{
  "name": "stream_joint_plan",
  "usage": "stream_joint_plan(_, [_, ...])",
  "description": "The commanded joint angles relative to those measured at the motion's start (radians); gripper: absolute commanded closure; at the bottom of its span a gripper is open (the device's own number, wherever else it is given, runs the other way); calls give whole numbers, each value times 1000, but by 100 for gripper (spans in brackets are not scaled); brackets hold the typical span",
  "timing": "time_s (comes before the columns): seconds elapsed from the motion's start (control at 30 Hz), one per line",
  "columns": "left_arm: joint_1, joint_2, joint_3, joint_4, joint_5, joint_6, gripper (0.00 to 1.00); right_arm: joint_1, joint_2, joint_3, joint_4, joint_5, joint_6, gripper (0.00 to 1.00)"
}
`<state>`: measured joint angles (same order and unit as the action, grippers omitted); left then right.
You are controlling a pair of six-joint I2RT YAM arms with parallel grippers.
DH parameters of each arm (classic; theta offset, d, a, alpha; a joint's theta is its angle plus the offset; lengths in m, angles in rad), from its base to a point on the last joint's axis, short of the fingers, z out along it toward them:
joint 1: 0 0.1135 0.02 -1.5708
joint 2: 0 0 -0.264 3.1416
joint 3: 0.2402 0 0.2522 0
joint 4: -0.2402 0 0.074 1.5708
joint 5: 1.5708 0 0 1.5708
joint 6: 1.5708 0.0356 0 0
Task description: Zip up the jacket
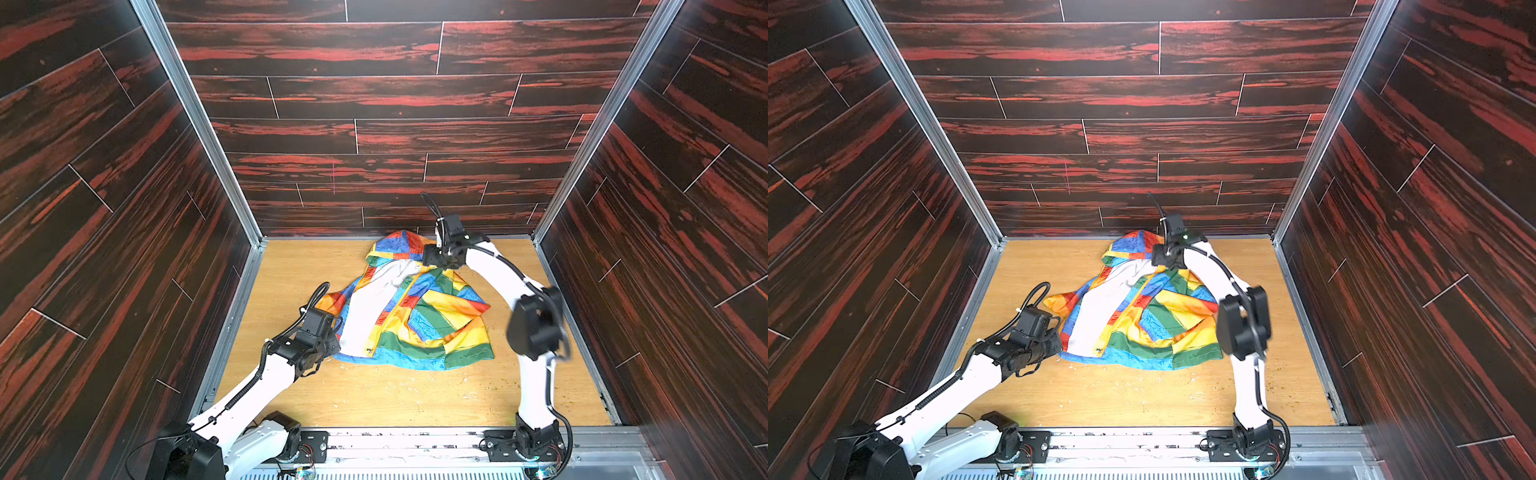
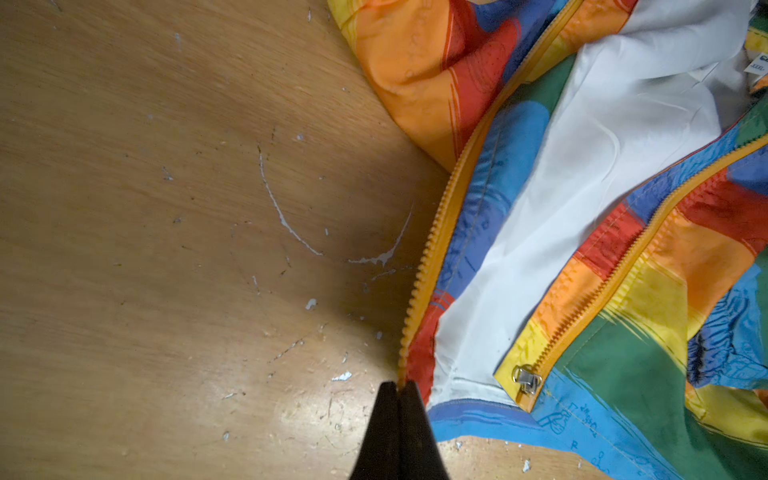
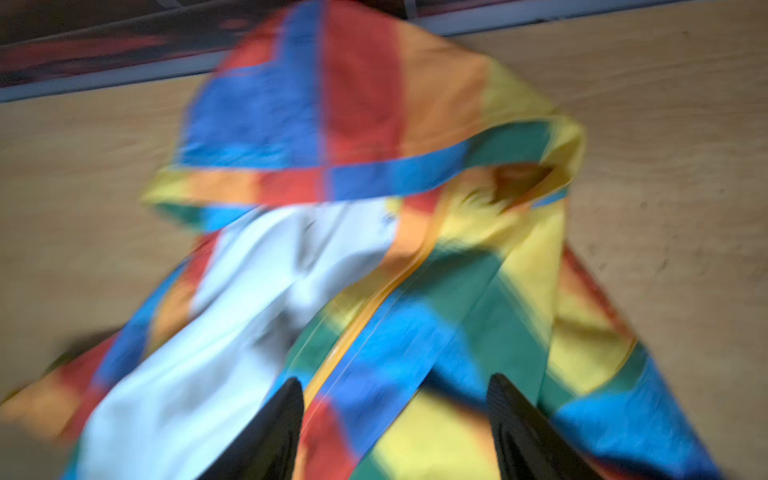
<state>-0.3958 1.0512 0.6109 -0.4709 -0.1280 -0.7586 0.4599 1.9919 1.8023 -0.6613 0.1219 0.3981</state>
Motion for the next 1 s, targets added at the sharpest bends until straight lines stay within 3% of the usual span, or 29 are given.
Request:
stream_joint_plan(0.0, [-2,-8,13,6,3,5,100,62,-142,-212,80,-100,-24,31])
stream_joint_plan(0.1, [-3,-11,7,11,8,4,100,132,-220,-387,110,-152,-26,31])
stream_joint_plan(0.27, [-3,-17,6,15,19,3,100,253,-249,-549,137,-137,-22,27])
stream_joint_plan(0.53, [-4,-41,-4,21,31,-5,100,339,-151,-607,192,-73,36,24])
stream_joint_plan(0.67, [-5,-55,-7,14,34,-7,100,361,-116,-608,203,-57,33,28])
stream_joint_plan(0.8, [-5,-61,-11,15,36,-10,100,380,-103,-636,224,-64,33,41])
stream_joint_plan(0.93, [-5,-62,-11,12,35,-11,100,382,-143,-696,249,-57,58,81])
stream_joint_plan(0.97, [-5,-62,-10,11,33,-10,100,382,-155,-709,250,-53,64,87])
